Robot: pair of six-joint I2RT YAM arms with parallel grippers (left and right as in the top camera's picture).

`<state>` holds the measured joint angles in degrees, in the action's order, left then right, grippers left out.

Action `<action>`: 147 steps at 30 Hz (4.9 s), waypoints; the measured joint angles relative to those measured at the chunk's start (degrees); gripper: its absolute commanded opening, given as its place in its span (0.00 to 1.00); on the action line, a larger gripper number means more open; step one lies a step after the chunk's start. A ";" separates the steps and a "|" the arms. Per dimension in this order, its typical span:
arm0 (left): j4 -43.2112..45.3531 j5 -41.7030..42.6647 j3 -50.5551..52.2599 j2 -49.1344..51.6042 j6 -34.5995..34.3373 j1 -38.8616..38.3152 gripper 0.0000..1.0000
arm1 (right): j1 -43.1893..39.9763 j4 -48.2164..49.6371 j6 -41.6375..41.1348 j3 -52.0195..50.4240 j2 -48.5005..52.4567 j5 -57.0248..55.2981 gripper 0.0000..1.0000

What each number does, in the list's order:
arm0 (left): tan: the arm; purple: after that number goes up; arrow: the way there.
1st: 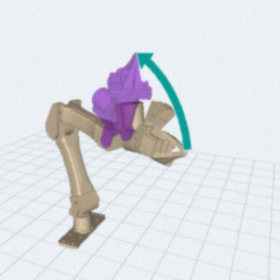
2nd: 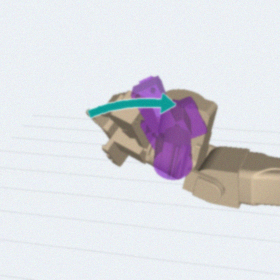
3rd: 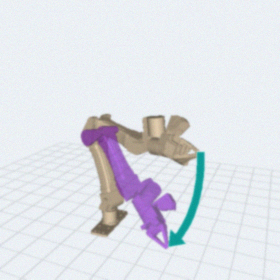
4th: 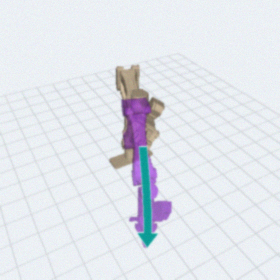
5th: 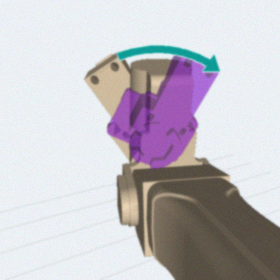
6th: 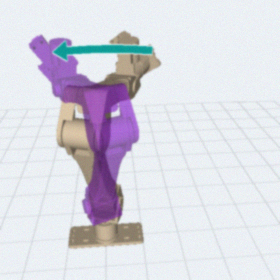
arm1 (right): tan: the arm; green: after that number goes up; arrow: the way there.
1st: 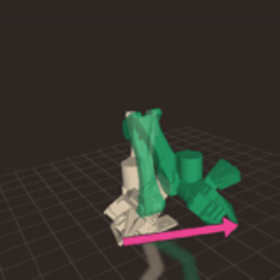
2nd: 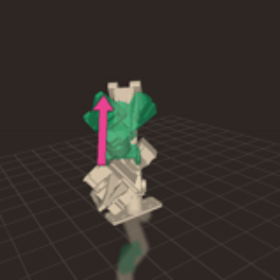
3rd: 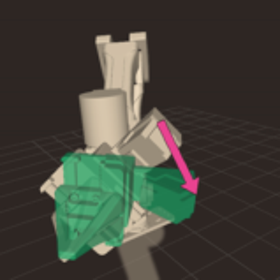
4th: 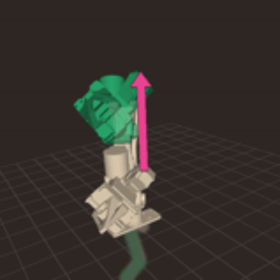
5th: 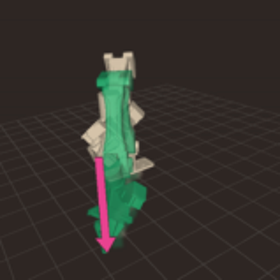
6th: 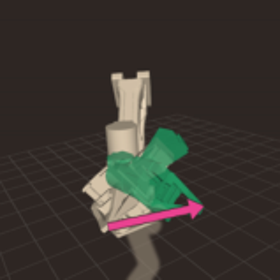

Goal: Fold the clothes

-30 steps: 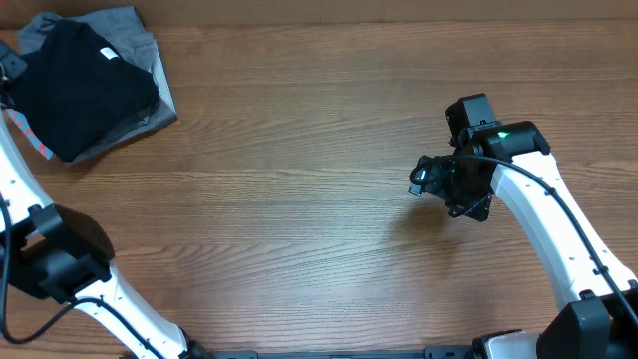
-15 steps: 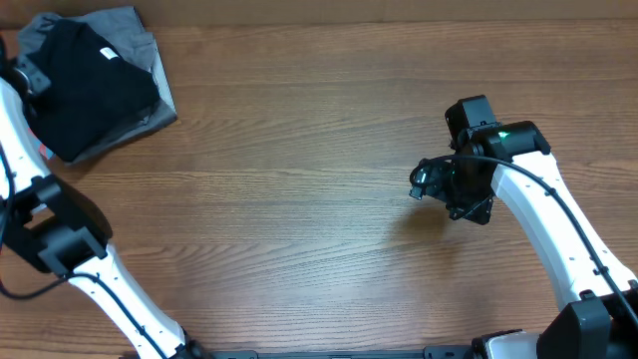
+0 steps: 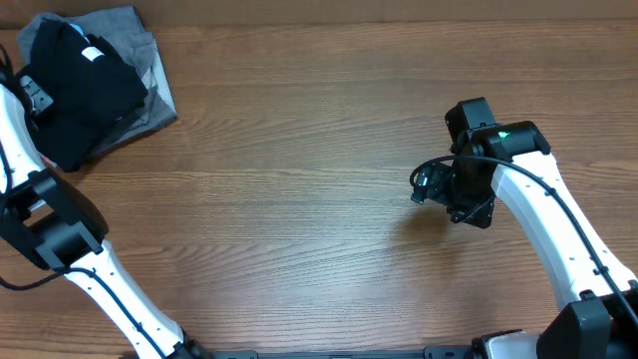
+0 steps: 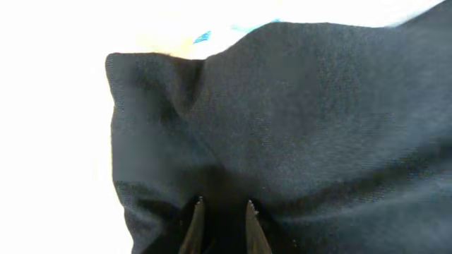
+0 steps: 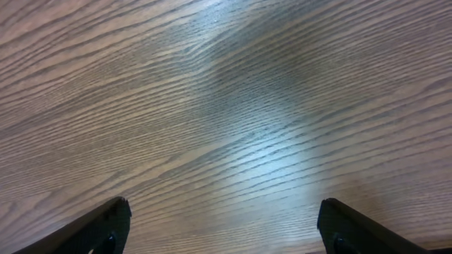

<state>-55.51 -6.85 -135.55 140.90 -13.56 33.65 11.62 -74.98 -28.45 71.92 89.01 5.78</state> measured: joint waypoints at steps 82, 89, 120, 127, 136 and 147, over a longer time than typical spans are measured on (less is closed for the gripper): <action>-35.04 42.97 65.83 -114.55 10.27 -15.30 1.00 | 3.54 11.26 -10.75 -20.41 -67.32 -14.32 1.00; -35.82 40.19 65.83 -114.53 10.10 -17.55 1.00 | 3.54 8.04 -10.80 -20.46 -67.32 -14.36 1.00; -35.89 37.86 65.83 -114.49 10.08 -17.55 1.00 | -8.74 10.38 -10.73 -21.00 -70.42 -16.17 1.00; -36.02 37.83 65.88 -114.49 10.08 -17.55 1.00 | -8.92 23.82 -5.73 -30.82 -73.75 -15.98 1.00; -36.04 37.81 65.99 -114.49 10.08 -17.55 1.00 | -8.92 53.20 3.45 -53.94 -80.46 -8.22 1.00; -36.02 37.81 65.99 -114.49 10.08 -17.55 1.00 | -8.94 73.55 10.23 -69.00 -87.82 -3.69 1.00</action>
<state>-91.53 30.96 -69.56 26.41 -3.49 16.10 2.68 -1.43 -18.22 2.92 1.19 2.09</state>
